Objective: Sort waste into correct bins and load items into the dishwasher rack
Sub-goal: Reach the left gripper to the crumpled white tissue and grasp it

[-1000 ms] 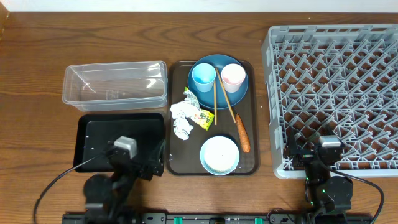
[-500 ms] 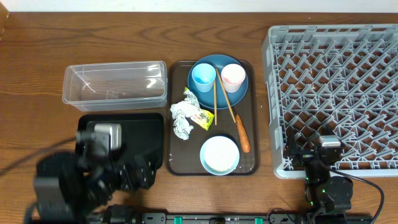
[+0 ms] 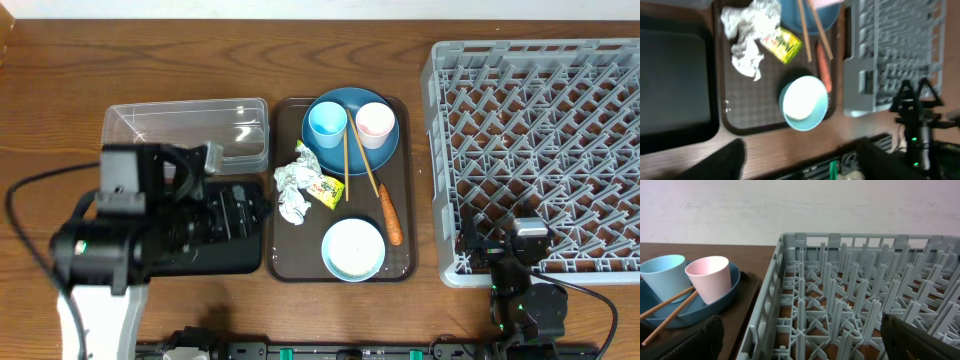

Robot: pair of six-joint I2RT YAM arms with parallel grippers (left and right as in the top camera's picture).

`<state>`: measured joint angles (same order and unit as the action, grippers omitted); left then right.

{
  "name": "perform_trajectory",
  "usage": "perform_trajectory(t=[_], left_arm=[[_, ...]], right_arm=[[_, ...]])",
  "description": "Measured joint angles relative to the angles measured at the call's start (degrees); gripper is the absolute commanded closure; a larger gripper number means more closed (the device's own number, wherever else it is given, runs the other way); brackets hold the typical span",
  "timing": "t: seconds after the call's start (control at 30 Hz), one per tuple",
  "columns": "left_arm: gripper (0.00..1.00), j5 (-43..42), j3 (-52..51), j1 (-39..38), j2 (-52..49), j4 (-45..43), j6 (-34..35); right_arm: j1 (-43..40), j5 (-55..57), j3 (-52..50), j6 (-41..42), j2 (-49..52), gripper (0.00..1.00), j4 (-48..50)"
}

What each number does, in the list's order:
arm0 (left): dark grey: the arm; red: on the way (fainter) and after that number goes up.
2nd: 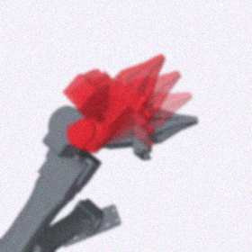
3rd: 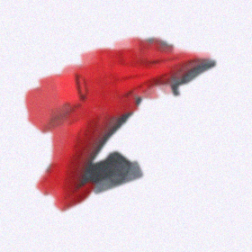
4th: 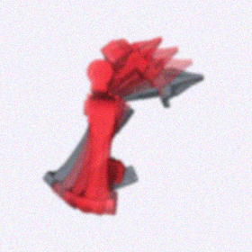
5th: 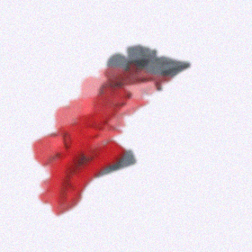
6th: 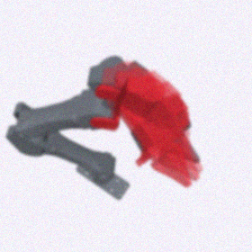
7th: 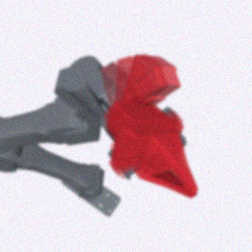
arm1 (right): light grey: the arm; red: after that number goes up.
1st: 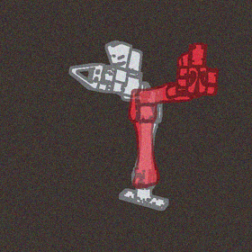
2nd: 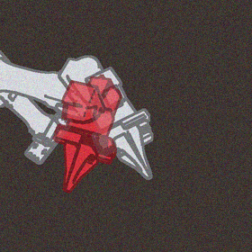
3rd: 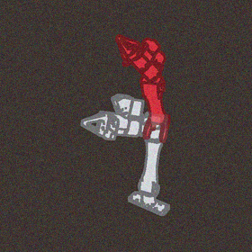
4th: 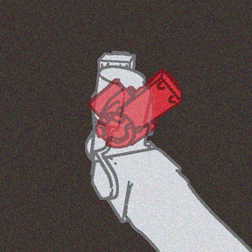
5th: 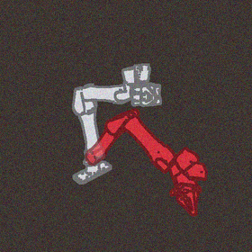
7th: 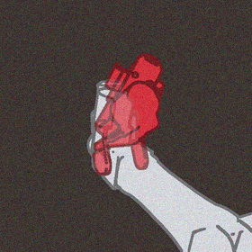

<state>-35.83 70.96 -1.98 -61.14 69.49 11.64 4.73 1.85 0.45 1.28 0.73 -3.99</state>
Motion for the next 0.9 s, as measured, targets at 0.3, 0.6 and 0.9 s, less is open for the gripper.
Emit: perform_trajectory(t=[0.3, 0.6, 0.9], left_arm=[[0.45, 6.7, -7.5, -1.5, -9.4, -6.1, 3.3], [0.48, 19.1, -8.9, -12.7, -11.2, -15.3, 9.5], [0.48, 33.7, -8.9, -25.3, -14.8, -21.0, 15.8]], right_arm=[[0.0, 0.0, 0.0, 0.0, 0.0, 0.01, 0.0], [0.0, 0.0, 0.0, 0.0, 0.0, 0.01, 0.0], [0.0, 0.0, 0.0, 0.0, 0.0, 0.01, 0.0]])
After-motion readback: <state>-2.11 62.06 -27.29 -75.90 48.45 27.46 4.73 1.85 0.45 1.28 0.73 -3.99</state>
